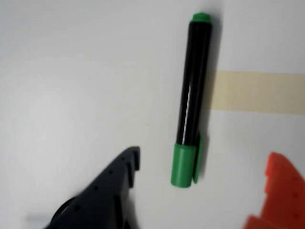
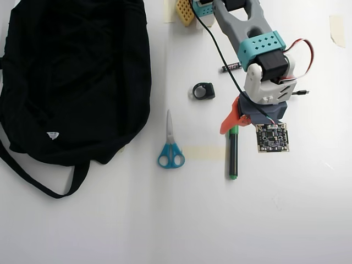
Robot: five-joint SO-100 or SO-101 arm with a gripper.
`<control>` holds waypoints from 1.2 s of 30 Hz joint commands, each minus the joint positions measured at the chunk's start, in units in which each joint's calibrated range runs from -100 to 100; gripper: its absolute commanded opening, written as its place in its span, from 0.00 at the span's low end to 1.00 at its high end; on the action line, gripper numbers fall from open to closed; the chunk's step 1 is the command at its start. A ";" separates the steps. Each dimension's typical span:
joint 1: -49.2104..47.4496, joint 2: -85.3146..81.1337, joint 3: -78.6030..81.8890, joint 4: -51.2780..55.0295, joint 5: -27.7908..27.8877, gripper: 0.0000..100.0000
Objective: Put the green marker into the black bag
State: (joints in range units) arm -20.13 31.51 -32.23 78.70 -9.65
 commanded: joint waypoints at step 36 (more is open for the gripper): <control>-1.41 7.91 -3.53 -1.96 0.42 0.38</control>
State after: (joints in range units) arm -22.12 39.56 -32.78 78.10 -9.45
